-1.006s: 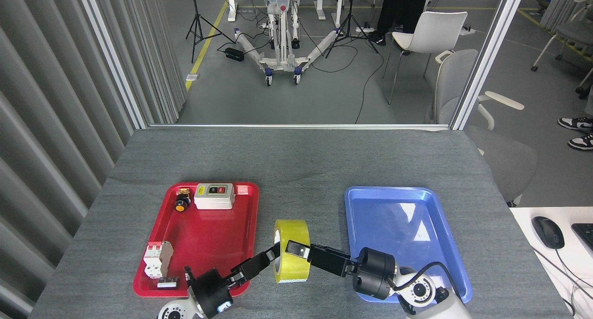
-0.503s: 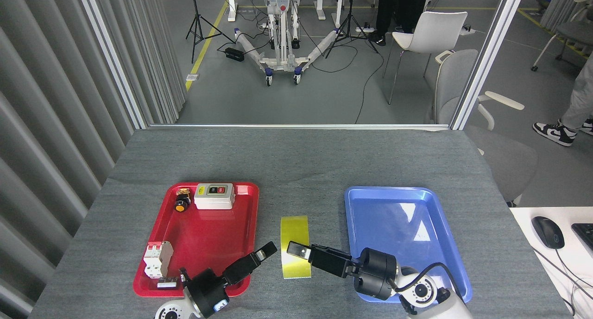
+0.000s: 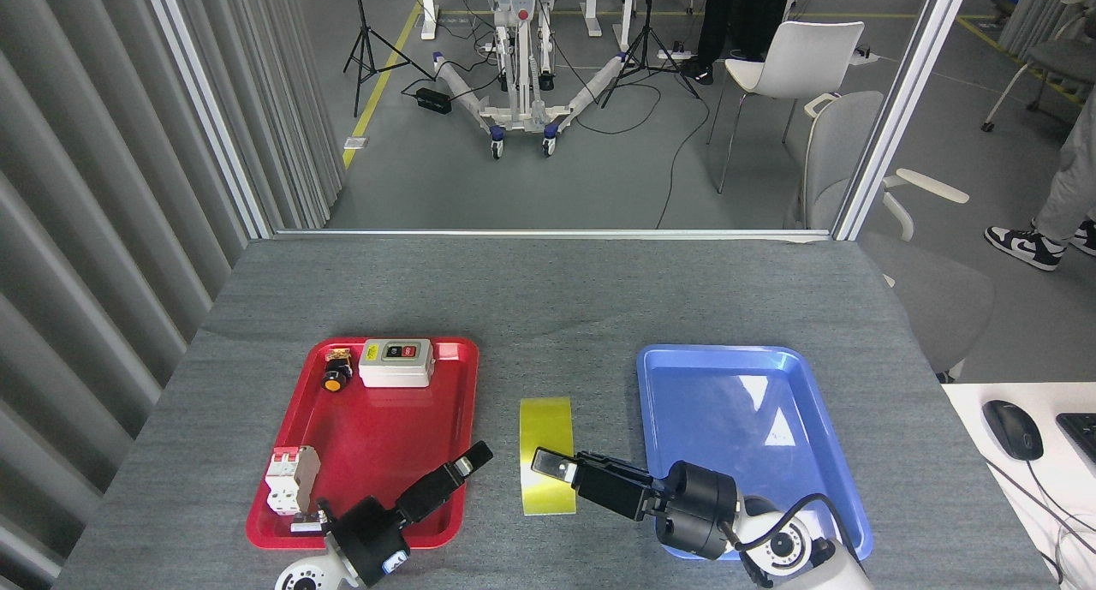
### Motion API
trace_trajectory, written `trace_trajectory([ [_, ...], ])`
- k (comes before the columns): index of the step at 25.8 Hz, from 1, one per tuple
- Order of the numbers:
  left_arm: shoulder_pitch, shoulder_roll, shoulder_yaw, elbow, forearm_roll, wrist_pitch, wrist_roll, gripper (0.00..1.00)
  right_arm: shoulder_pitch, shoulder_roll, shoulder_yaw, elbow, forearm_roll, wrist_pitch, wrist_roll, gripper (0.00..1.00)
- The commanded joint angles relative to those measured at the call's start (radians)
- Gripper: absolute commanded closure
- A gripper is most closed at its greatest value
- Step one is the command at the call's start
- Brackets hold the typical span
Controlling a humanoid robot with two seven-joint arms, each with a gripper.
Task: Place and move tape with both arms
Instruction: 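Carry the tape with the right gripper into the blue tray, then lower the tape onto the blue tray and open the right gripper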
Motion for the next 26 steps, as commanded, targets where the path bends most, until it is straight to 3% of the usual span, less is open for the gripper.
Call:
trace_trajectory([
  [1,0.006,0.004,0.064,0.0,-0.026,-0.005,0.02,0.0,0.027,-0.019,-0.035,-0.041,0.067,0.012,-0.026,0.74],
  [3,0.009,0.014,0.09,-0.006,-0.057,-0.005,0.048,0.0,0.04,-0.051,-0.096,-0.081,0.153,0.049,-0.069,0.75],
  [6,0.009,0.024,0.13,-0.023,-0.152,-0.007,0.097,0.0,0.039,-0.082,-0.142,-0.113,0.27,0.216,-0.098,0.75],
  [9,0.009,0.027,0.162,-0.061,-0.289,-0.005,0.19,0.0,0.028,-0.093,-0.187,-0.109,0.466,0.431,-0.14,0.76],
  [12,0.009,0.029,0.175,-0.075,-0.444,-0.002,0.379,0.0,0.014,-0.126,-0.202,-0.08,0.687,0.556,-0.149,0.79],
  [15,0.009,0.03,0.176,-0.075,-0.596,0.019,0.677,0.0,-0.056,-0.14,-0.191,-0.003,0.81,0.655,-0.14,0.81],
  [18,0.01,0.032,0.168,-0.078,-0.796,0.145,0.888,0.0,-0.168,-0.183,-0.141,0.152,0.827,0.702,-0.031,0.82],
  [20,0.01,0.029,0.161,-0.097,-0.919,0.289,0.896,0.0,-0.233,-0.192,-0.108,0.247,0.822,0.699,-0.009,0.82],
  [23,0.026,0.027,0.112,-0.15,-0.961,0.492,0.882,0.0,-0.289,-0.195,-0.084,0.324,0.818,0.701,0.0,0.82],
  [26,0.033,0.035,0.032,-0.215,-0.964,0.51,0.832,0.0,-0.32,-0.197,-0.027,0.341,0.818,0.707,0.034,0.82],
])
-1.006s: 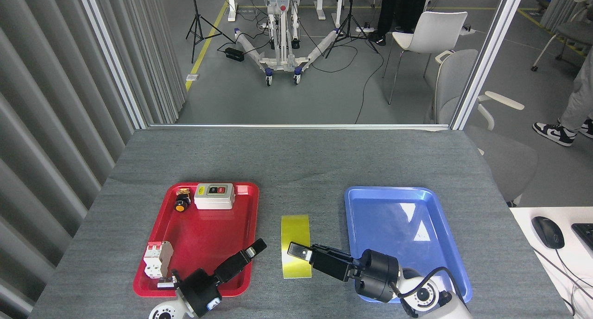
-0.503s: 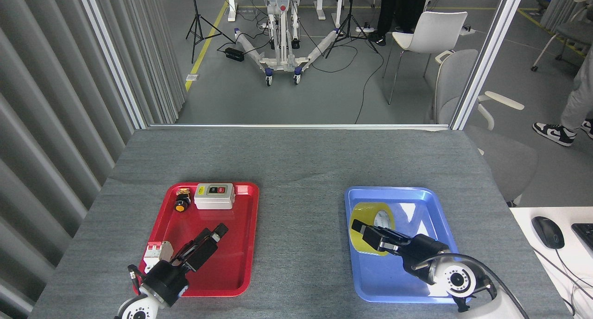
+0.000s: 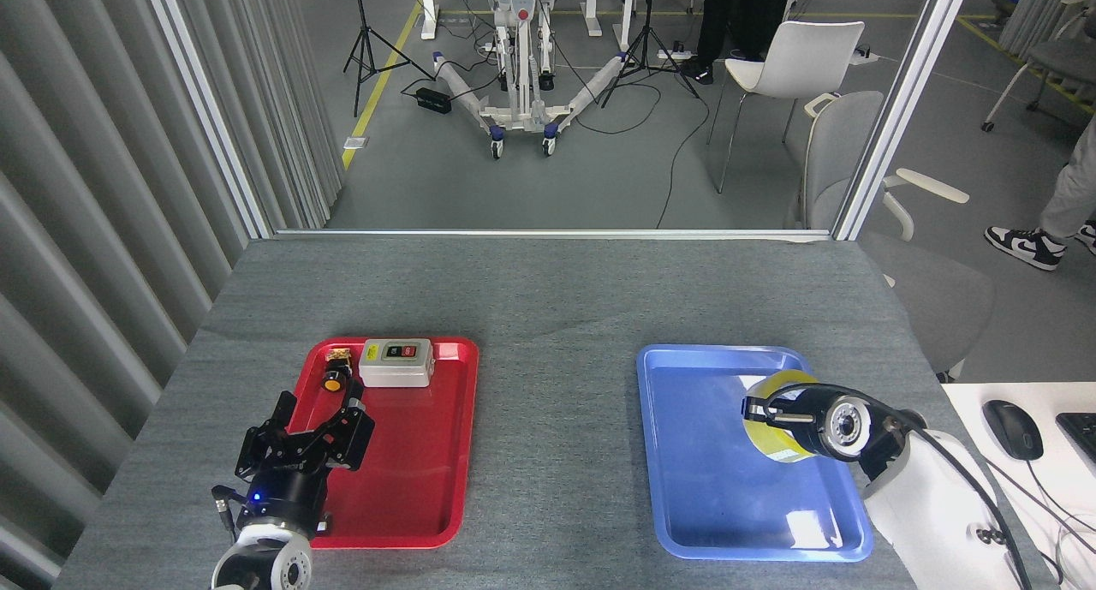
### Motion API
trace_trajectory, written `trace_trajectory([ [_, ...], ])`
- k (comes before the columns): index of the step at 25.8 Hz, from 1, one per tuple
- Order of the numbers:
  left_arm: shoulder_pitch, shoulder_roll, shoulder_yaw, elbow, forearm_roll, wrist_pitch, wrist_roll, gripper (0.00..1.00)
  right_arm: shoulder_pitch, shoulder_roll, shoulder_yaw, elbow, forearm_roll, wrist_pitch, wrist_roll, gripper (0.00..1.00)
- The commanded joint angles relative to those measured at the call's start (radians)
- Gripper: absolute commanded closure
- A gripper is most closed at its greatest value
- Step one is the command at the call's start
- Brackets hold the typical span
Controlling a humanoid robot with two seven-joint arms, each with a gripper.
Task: Place and move tape with both arms
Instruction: 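Lower the tape onto the blue tray and open the right gripper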
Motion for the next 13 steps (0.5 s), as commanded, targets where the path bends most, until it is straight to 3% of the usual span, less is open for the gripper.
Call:
trace_trajectory([
  [1,0.017,0.009,-0.063,-0.075,-0.032,0.065,-0.042,0.0,-0.048,-0.005,0.061,0.038,-0.001,0.009,0.045,0.82],
  [4,0.023,0.013,-0.072,-0.113,-0.156,0.067,-0.042,0.0,-0.054,-0.001,0.072,0.073,-0.001,0.019,0.061,0.82],
  [8,0.019,0.012,-0.09,-0.098,-0.532,0.067,-0.035,0.0,-0.078,0.015,0.098,0.123,-0.002,0.042,0.062,0.82],
  [13,0.02,0.012,-0.095,-0.056,-0.521,-0.039,-0.045,0.0,-0.112,0.055,0.122,0.194,-0.002,0.069,0.061,0.82],
])
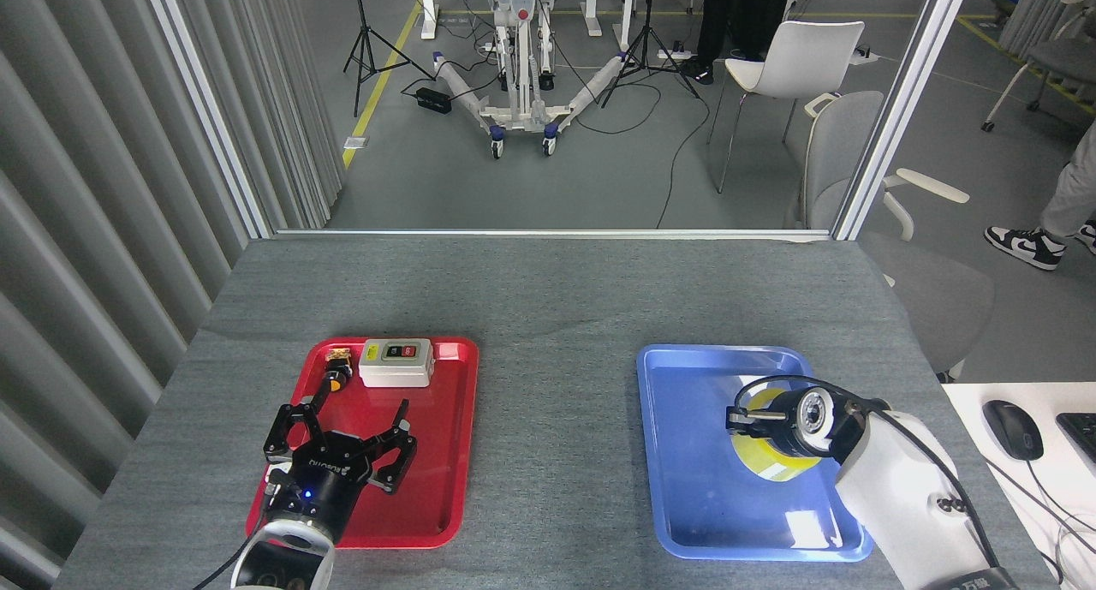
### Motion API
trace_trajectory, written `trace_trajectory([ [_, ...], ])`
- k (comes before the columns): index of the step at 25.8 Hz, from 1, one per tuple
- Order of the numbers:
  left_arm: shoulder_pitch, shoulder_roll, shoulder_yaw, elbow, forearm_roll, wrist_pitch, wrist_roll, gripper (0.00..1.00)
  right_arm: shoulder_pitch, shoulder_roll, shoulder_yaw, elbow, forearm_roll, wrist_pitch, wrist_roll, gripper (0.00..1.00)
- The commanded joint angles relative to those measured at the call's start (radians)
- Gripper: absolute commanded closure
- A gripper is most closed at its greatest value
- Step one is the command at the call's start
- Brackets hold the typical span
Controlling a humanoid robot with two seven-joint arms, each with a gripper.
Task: Place and move tape with both arms
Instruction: 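Lower the tape onto the blue tray and open the right gripper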
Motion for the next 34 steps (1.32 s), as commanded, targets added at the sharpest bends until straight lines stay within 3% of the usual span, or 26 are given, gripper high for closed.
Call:
trace_trajectory([
  [1,0.0,-0.002,-0.004,0.031,-0.003,-0.055,-0.003,0.0,-0.025,0.019,0.01,0.041,0.0,0.013,-0.001,0.82],
  [8,-0.006,0.015,-0.044,0.034,0.04,-0.066,-0.002,0.0,-0.033,0.059,0.007,0.063,0.0,0.014,-0.004,0.8],
  [14,-0.009,0.015,-0.043,0.033,0.181,-0.114,0.003,0.0,-0.035,0.08,0.009,0.073,0.004,0.026,-0.013,0.77],
  [17,-0.009,0.01,-0.043,0.037,0.181,-0.089,0.006,0.0,-0.033,0.082,0.009,0.075,0.015,0.028,-0.022,0.73],
  [23,-0.011,0.007,-0.043,0.07,0.185,0.09,0.006,0.0,-0.03,0.079,0.012,0.077,0.017,0.036,-0.048,0.72],
  [34,0.044,0.015,0.046,0.063,0.253,0.064,0.026,0.0,-0.01,0.073,0.012,0.075,0.02,0.034,-0.076,0.6],
])
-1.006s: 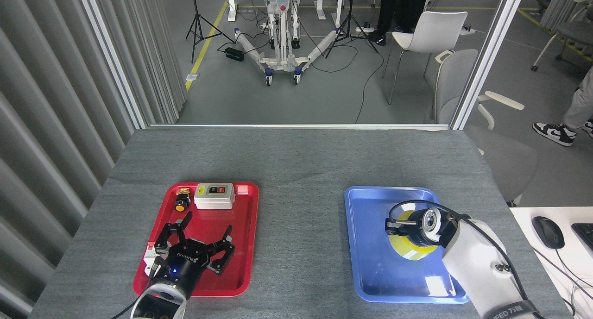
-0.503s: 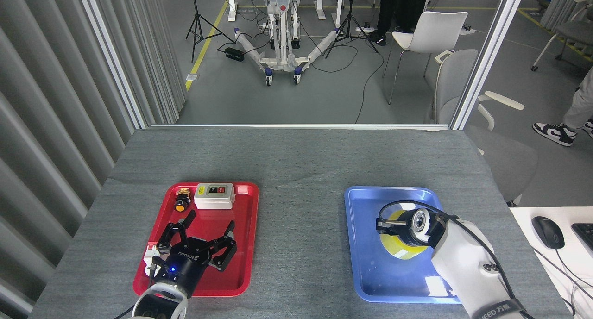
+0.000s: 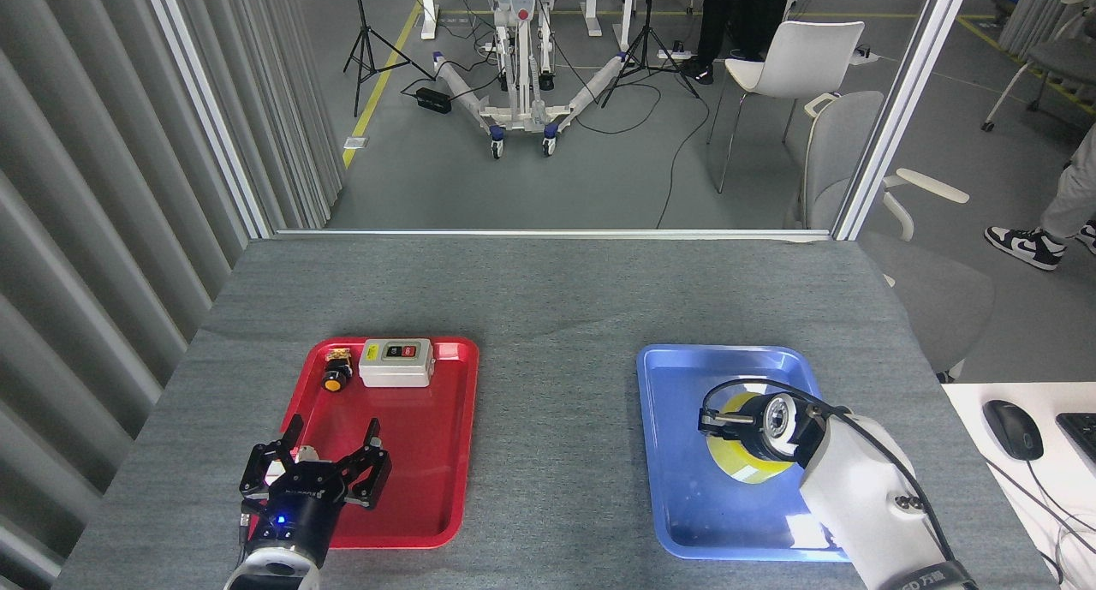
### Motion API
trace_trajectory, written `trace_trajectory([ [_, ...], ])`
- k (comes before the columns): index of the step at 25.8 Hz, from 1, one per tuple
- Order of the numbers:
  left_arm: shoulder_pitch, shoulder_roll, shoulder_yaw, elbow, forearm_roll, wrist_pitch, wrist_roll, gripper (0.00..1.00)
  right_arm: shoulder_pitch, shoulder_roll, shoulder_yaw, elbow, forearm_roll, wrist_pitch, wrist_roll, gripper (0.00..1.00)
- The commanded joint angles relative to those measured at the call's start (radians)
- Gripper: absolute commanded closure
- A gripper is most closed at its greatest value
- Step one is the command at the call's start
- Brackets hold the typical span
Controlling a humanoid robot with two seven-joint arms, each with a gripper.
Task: Place and move tape with both arms
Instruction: 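Lower the tape onto the blue tray and open the right gripper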
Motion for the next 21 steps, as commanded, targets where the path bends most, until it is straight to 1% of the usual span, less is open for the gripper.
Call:
trace_trajectory([
  [1,0.005,0.002,0.013,0.003,0.05,-0.019,0.007,0.0,0.006,-0.001,0.0,0.0,0.002,-0.002,-0.005,0.56],
  [3,0.004,0.005,0.013,0.008,0.085,-0.028,0.01,0.0,0.006,-0.001,-0.003,0.0,0.001,0.0,-0.005,0.48],
  [8,0.007,0.015,0.017,0.006,0.102,-0.029,0.047,0.0,0.01,-0.001,-0.005,-0.002,-0.001,-0.002,-0.007,0.37],
  [11,0.008,0.014,0.023,0.008,0.103,-0.029,0.079,0.0,0.015,0.0,-0.008,-0.005,-0.001,-0.002,-0.02,0.29],
  [15,0.013,0.014,0.023,0.008,0.105,-0.029,0.085,0.0,0.015,0.0,-0.015,-0.013,-0.004,-0.008,-0.036,0.23],
  [17,0.019,0.014,0.023,0.006,0.114,-0.034,0.085,0.0,0.015,0.0,-0.02,-0.026,-0.002,-0.017,-0.07,0.15],
  [19,0.025,0.015,0.021,0.008,0.117,-0.051,0.084,0.0,0.018,-0.001,-0.022,-0.068,-0.001,-0.017,-0.139,0.05],
  [20,0.025,0.015,0.02,0.009,0.117,-0.062,0.084,0.0,0.018,-0.004,-0.025,-0.083,0.001,-0.019,-0.171,0.03],
  [21,0.025,0.015,0.02,0.012,0.117,-0.072,0.079,0.0,0.024,-0.003,-0.035,-0.101,0.008,-0.023,-0.212,0.02],
])
